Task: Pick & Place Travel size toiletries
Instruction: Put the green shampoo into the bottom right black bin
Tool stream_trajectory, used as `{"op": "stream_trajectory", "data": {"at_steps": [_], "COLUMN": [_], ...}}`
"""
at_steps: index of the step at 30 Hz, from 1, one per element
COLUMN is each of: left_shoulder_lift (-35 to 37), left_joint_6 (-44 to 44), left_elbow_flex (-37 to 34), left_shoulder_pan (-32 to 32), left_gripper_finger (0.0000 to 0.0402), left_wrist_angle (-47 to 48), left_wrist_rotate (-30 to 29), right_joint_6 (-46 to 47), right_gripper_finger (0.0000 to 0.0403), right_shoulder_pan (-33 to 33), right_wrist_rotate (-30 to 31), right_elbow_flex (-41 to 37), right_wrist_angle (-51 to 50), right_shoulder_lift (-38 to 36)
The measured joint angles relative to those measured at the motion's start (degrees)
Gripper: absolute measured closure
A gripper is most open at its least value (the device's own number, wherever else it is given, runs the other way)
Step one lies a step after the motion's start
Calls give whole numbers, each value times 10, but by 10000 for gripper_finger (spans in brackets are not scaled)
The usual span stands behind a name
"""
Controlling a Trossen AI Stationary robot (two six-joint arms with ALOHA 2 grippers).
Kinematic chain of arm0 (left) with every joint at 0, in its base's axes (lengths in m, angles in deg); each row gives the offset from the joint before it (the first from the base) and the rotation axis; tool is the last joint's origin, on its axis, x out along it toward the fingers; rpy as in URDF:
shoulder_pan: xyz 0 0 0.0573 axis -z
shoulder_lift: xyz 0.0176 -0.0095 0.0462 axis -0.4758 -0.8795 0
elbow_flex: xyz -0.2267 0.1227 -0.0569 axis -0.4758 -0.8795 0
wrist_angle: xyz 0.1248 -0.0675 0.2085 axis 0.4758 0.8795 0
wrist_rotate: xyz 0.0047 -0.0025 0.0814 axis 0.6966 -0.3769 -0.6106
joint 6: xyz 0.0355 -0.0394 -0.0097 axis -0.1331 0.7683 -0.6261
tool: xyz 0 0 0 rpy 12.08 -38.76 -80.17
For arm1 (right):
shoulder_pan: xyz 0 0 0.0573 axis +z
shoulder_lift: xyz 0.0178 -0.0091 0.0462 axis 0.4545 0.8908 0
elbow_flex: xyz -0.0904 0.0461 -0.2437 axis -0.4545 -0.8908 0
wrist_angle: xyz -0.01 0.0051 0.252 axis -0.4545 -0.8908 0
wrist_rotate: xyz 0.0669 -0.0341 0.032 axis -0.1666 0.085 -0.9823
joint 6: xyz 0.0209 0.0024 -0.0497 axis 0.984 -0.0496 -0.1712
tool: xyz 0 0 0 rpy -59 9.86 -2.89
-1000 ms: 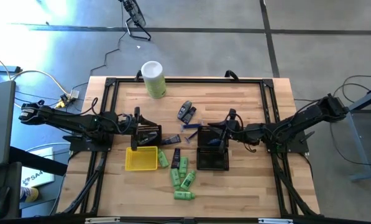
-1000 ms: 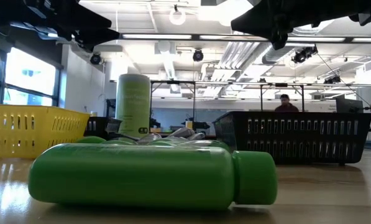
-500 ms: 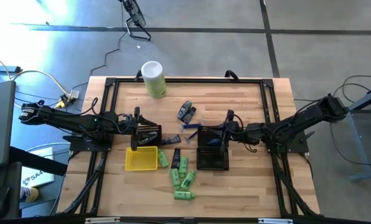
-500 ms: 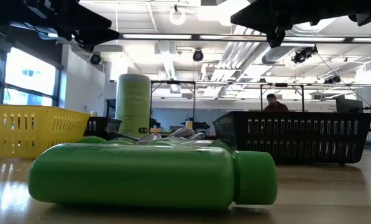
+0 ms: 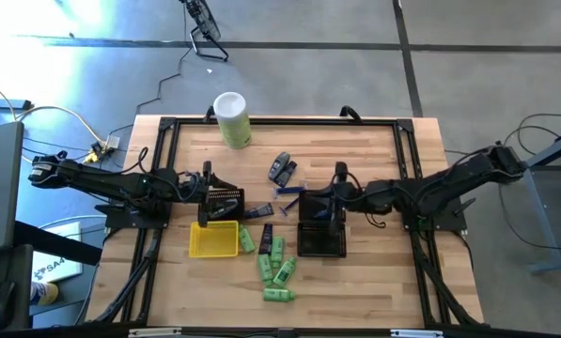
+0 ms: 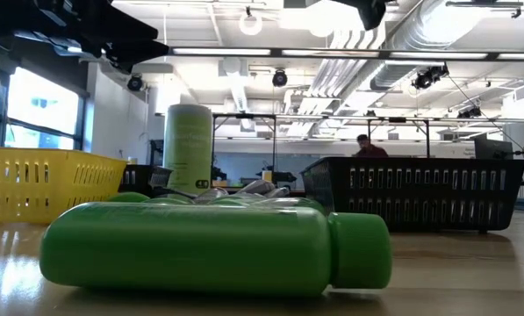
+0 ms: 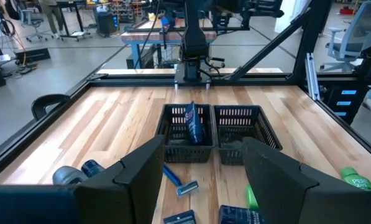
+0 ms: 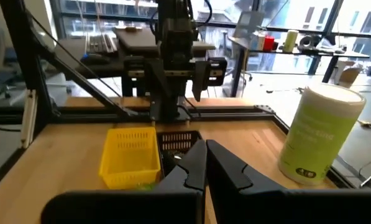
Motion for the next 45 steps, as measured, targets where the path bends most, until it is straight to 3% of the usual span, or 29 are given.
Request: {"op": "stream_trajectory", "data": {"at_steps": [7,13,28,36,45], "left_shoulder_lift": [0,0,0,0,0], "left_joint_6": [5,15,35,35,34], "left_elbow_flex": [0,0,0,0,0], "left_shoulder_pan": [0,0,0,0,0], "left_gripper_finger": [191,191,191,191,191], "left_wrist_angle": [-7,-56,-60,-58,-59], "left_wrist_rotate": [0,0,2,2,2], "right_joint_6": [-4,-45,-121,-148,-148], "right_gripper_finger": [401,401,401,401,401], "right_shoulder_pan": [1,1,1,-21,-36], "right_wrist_rotate": [-33,-65,-126,-244,-265], "right_elbow_flex": [75,162,399,418,418], "right_wrist_angle": [-81,-190,-439,-486,-480], "right_shoulder_lift": [43,115,289,330,350]}}
